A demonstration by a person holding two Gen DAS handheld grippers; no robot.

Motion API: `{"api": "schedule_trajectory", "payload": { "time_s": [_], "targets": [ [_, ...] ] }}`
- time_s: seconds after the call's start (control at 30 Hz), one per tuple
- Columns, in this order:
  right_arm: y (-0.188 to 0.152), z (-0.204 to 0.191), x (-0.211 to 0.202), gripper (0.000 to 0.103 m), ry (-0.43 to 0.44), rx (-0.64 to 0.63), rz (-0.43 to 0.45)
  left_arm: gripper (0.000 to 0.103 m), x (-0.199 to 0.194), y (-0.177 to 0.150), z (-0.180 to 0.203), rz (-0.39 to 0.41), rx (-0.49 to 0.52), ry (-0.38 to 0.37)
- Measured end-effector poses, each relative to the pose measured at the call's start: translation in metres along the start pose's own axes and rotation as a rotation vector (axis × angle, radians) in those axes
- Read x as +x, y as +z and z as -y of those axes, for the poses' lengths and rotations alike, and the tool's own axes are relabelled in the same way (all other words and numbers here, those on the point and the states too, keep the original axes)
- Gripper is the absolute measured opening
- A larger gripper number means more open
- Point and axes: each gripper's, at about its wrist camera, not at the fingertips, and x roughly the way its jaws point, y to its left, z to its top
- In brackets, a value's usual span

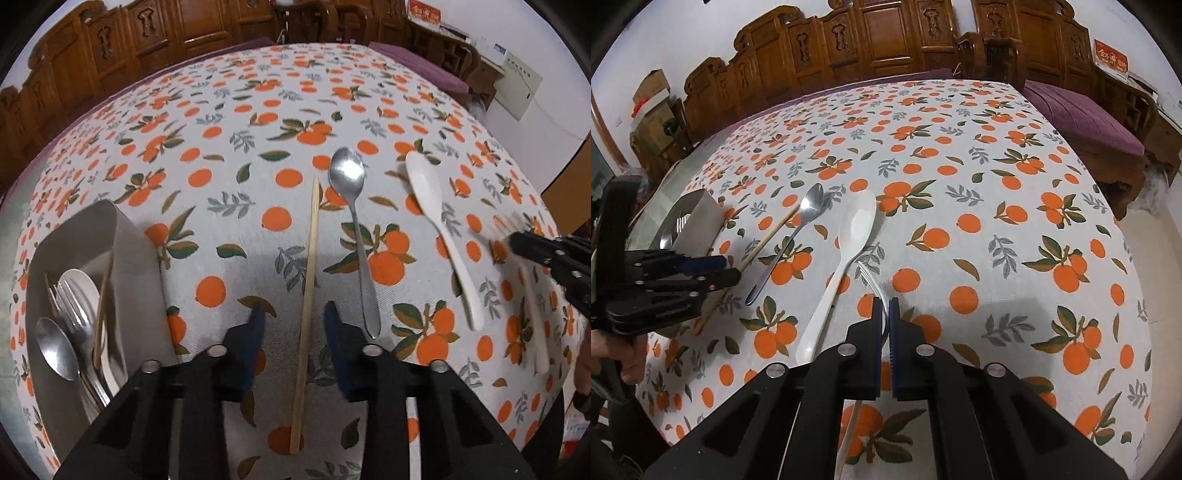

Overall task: Organize utensils
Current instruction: 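Grasp the white plastic fork with the right tool while the left tool grasps a wooden chopstick, then carry the white fork and the chopstick over the silver tray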

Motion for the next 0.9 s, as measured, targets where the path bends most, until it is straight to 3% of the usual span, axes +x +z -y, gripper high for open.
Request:
{"api": "schedule_trajectory", "payload": {
  "time_s": [0.1,0.17,0.4,0.9],
  "targets": [
    [0.000,-0.001,-0.003,0.004,0.005,0.000,0.004,0.025,0.001,0.001,0.001,0.011,0.004,0.005],
    [-0.001,-0.003,-0.005,0.004,0.008,-0.001,0.006,0.005,0.001,0.001,0.000,0.016,-0.001,-0.005],
    [-0.001,-0.011,-0.012,0.004,0.013,-0.008,0.015,0.004,-0.009,0.000,-0.001,0.024,-0.008,-0.013],
    [0.019,-0.051,-0.048,0.004,0.038,-0.058,0.091,0.004,-0.095,-0.010,-0.012,0.174,-0.026,-0.036]
  ]
}}
